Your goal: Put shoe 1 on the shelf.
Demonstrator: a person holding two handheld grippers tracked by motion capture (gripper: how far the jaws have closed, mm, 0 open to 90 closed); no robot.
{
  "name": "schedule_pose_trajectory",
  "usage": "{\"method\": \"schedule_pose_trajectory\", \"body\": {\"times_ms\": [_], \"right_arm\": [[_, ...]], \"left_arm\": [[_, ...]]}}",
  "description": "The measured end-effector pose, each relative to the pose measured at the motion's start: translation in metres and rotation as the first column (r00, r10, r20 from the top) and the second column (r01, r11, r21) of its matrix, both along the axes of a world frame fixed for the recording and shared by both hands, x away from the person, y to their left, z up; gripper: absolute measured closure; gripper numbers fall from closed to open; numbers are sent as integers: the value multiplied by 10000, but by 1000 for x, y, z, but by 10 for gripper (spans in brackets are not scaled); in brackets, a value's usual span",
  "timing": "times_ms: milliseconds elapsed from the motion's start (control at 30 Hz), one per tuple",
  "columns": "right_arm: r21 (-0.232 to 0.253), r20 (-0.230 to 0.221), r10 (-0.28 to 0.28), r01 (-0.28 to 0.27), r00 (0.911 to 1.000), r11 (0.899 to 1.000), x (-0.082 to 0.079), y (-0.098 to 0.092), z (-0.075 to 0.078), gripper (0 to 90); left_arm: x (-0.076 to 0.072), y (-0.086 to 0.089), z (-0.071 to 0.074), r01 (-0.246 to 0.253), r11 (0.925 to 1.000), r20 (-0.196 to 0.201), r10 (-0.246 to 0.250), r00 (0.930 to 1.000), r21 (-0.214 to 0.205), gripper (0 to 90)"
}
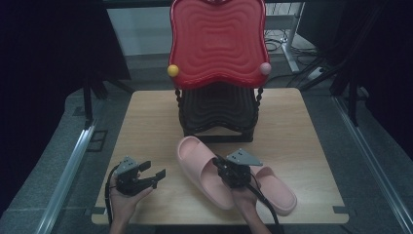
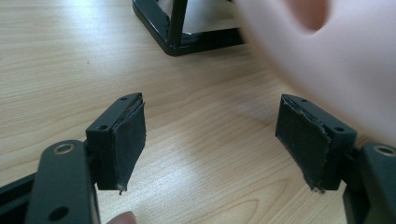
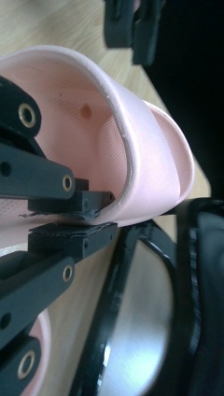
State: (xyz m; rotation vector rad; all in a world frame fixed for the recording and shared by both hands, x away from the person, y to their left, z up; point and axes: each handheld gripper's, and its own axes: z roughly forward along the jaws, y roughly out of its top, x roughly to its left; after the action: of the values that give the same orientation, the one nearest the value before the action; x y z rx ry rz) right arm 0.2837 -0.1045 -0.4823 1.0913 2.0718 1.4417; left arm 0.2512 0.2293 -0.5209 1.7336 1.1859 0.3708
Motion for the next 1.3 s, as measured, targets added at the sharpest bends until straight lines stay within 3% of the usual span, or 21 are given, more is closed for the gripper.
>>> {"method": "schedule_pose_trajectory", "body": {"times_ms": [433,800,1133,1300], "right_arm": [[653,1125,150,-225,9935,9976,-16,-18,46,833],[922,1530,192,-336,9880,9952,-18,-26,69,833],[1426,1882,123,-398,9821,9890,-12,-29,109,833],[1668,1981,-41,-296,9802,9855,-7,-30,120,833]], "left_arm": [[0,0,0,54,10000,-5,-54,10000,-30,246],[-1,0,0,82,9999,-25,-82,10000,-65,246],[-1,-2,-1,195,9998,-70,-195,9998,-46,248],[0,-4,-2,262,9997,-96,-262,9996,-29,250]]}}
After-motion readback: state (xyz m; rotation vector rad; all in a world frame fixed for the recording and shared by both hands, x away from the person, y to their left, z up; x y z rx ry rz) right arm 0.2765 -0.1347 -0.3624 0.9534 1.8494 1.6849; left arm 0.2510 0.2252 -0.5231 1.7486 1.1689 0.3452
